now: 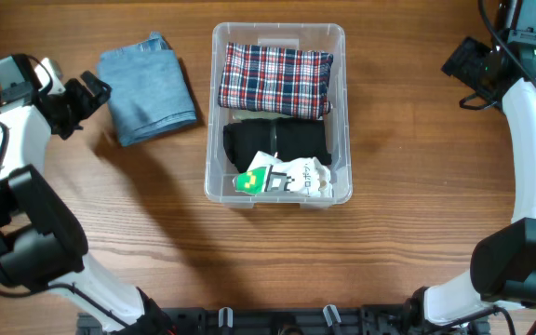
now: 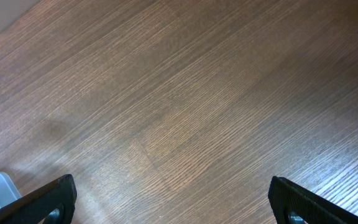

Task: Pack container
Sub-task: 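Lift the blue denim with the left gripper and swing it toward the bin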

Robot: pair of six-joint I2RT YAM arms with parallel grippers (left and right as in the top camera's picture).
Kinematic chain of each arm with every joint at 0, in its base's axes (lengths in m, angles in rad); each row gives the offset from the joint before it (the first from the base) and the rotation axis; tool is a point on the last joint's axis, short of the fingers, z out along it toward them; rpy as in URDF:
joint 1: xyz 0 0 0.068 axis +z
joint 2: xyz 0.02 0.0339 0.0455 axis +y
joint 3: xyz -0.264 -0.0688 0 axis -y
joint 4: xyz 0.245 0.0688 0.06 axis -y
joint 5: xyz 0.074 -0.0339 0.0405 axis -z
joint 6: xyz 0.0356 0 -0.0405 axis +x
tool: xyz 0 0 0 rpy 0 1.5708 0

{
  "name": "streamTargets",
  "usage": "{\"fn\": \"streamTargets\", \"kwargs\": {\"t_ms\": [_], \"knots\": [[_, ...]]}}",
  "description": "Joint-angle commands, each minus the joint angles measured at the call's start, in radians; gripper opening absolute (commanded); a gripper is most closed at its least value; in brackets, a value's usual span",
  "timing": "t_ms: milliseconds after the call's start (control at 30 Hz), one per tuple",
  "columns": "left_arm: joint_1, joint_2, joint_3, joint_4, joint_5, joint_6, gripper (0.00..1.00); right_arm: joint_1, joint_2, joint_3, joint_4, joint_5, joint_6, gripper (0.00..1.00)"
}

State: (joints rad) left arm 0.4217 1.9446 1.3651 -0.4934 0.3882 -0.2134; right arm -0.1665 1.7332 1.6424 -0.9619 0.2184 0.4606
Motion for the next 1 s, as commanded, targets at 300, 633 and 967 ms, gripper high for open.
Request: {"fn": "streamTargets", "kwargs": {"t_ms": [300, 633, 967], "knots": [[0.008, 0.172, -0.004, 0.057, 0.181, 0.076, 1.00, -0.002, 0.010, -0.002, 0.005, 0.018, 0.013, 1.00], [-0.002, 0.265, -0.004, 0.109, 0.339, 0.075, 1.00, -0.002, 0.010, -0.002, 0.005, 0.018, 0.013, 1.00], [-0.041, 0.317, -0.004, 0.108, 0.385, 0.076, 0.91, -0.001, 0.010, -0.002, 0.005, 0.017, 0.013, 1.00]]}}
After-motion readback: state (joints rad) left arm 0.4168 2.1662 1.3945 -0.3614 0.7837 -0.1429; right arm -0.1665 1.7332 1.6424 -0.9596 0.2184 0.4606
